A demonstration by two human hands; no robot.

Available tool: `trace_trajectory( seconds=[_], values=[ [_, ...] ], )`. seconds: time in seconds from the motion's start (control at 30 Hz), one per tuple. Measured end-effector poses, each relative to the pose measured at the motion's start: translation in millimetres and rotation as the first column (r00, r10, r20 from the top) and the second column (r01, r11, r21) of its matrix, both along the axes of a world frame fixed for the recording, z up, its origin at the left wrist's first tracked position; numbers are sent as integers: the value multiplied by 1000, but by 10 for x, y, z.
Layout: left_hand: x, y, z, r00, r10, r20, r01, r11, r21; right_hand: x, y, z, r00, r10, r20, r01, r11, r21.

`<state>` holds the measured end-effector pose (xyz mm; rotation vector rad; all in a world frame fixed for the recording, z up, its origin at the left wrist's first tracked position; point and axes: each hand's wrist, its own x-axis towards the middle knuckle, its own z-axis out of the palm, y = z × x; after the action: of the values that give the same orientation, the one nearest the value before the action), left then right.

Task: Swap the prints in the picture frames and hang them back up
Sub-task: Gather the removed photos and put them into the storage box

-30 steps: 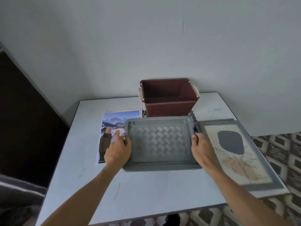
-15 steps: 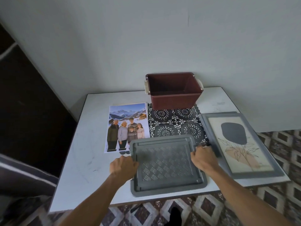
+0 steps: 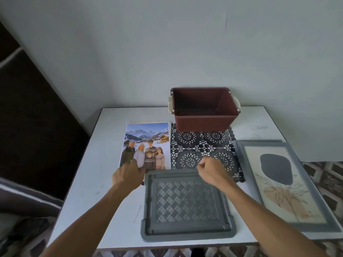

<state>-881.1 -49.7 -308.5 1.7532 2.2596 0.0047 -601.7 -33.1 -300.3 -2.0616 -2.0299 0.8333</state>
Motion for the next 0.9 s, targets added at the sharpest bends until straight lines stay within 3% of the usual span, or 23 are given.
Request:
trace_trajectory(
  seconds=[0.1,0.27,0.43,0.67,0.8,0.9],
  values=[
    [-124,180,40,985,117,127,-125,991,55,-260,267,13,986,7,-169,-6,1000,5],
    [-285,399,-38,919,309,245,-317,949,-10,-691,528,-16,912,-125,-391,73,987,-146],
    [-417,659,-164,876,396,273,-384,918,-100,-1031,708,-79,851,-250,-461,182,965,-187],
    [-561,886,-287,811,508,291,-472,861,-188,-1268,895,-225,845,-382,-374,325,923,-208],
    [-729,1040,-402,704,553,445,-501,831,-240,-1289,1014,-286,736,-527,-424,428,849,-310],
    [-726,1072,-405,725,497,477,-442,866,-232,-1277,1051,-335,694,-566,-445,413,819,-398]
  ],
)
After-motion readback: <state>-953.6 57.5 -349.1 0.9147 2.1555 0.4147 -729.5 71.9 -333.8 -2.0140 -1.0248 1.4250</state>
